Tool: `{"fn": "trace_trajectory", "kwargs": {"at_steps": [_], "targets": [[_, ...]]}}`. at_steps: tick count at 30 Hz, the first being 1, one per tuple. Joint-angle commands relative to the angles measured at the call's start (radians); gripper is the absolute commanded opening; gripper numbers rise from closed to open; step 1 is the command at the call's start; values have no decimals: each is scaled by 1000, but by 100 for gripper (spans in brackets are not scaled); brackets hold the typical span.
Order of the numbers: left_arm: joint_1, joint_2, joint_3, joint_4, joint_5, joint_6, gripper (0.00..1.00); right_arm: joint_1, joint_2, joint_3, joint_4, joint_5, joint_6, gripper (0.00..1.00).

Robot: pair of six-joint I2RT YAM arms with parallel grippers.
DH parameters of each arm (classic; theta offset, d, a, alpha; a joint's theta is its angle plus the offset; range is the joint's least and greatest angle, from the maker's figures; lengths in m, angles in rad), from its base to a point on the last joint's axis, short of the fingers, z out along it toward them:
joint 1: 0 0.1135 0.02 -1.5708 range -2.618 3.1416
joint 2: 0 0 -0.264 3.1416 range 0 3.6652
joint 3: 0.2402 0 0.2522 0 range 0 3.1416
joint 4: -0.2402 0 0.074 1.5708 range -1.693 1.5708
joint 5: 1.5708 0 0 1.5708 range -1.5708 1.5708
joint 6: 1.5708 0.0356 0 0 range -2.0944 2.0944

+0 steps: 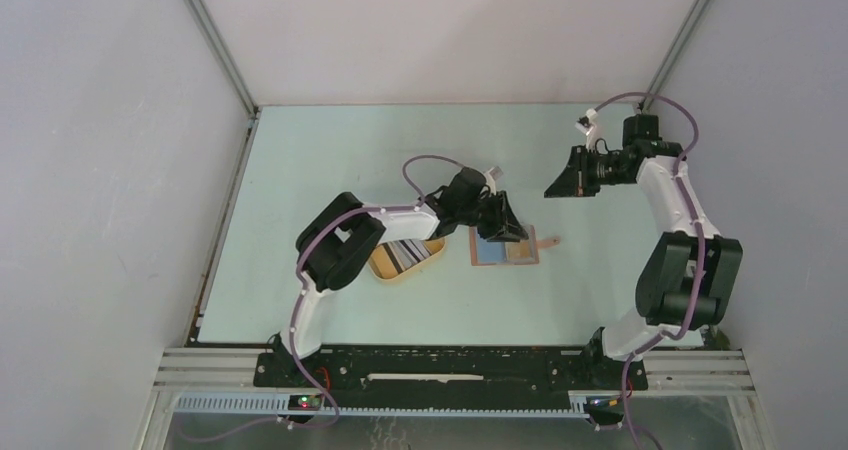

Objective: Put the credit cards into the card holder
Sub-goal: Pick up the credit card from the storage box.

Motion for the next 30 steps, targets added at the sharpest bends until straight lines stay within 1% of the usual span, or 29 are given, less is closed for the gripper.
{"fn": "trace_trajectory", "kwargs": {"at_steps": [1,6,8,9,10,11,12,13,14,15,16,17,18,19,21,22,24,28,30], "targets": [[29,-141,2,-56,-64,160,36,-1,-116,61,-12,-50,-37,15],[55,-406,-81,-172,-273,387,36,1,-184,193,-67,-79,-61,16],[56,-515,-115,-218,-390,479,36,5,-212,229,-32,-64,-41,19],[57,-587,-132,-272,-481,524,36,9,-225,233,8,-52,-17,29],[57,-641,-155,-297,-553,562,36,9,-233,224,55,-59,3,43],[56,-674,-180,-306,-605,592,36,7,-234,203,112,-74,23,60],[56,-744,-213,-318,-698,620,36,5,-220,181,159,-103,67,77],[56,-796,-249,-319,-757,648,37,-1,-189,176,159,-164,87,85],[57,-842,-285,-315,-815,662,43,-4,-146,196,112,-233,85,88],[59,-888,-324,-312,-869,679,52,3,-95,226,43,-267,67,89],[61,-926,-359,-312,-931,678,65,19,-58,260,-30,-266,25,88],[64,-966,-398,-317,-993,657,82,47,-44,272,-66,-227,-25,89],[71,-1000,-435,-328,-1047,616,97,89,-53,259,-61,-181,-60,90],[88,-1034,-470,-336,-1049,582,99,120,-71,219,-31,-140,-64,91],[140,-1102,-541,-330,-942,523,100,198,-92,182,8,-90,-59,92],[156,-1134,-575,-328,-900,487,100,241,-85,180,1,-67,-76,93],[164,-1198,-641,-317,-864,432,100,319,-58,187,-22,-38,-105,93],[163,-1303,-777,-287,-878,312,98,478,39,218,-15,-15,-64,90],[164,-1341,-853,-270,-904,244,98,546,111,252,-3,4,-19,87]]}}
